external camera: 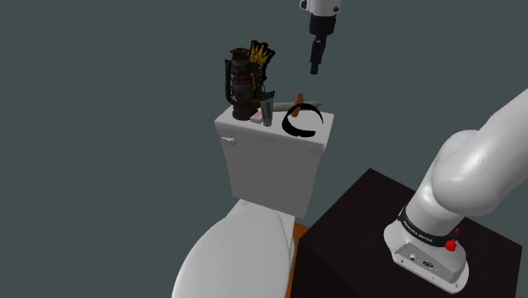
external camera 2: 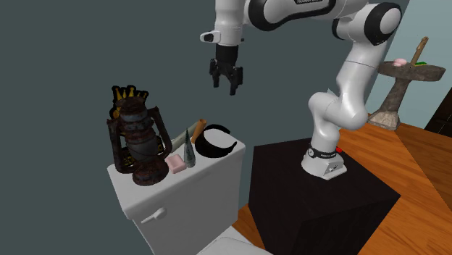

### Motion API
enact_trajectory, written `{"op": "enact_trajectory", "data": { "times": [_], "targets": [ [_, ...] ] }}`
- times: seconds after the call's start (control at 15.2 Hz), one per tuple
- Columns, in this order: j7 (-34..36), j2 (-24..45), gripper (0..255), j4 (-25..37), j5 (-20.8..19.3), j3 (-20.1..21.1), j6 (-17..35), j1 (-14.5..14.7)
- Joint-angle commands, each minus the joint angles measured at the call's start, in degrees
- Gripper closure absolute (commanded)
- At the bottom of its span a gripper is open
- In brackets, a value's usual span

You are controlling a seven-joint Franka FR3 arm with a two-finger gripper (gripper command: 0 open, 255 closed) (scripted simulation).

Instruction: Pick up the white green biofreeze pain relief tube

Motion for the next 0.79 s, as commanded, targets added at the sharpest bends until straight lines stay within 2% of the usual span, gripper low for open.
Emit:
{"op": "enact_trajectory", "data": {
  "times": [0.0,0.33,0.73],
  "targets": [
    [-4.9,5.4,0,4.0,1.0,-0.9,0.2,0.9],
    [-15.8,18.0,0,14.6,3.5,-1.4,-1.0,1.9],
    [-27.2,33.0,0,29.2,5.5,0.3,-4.5,1.9]
  ]
}}
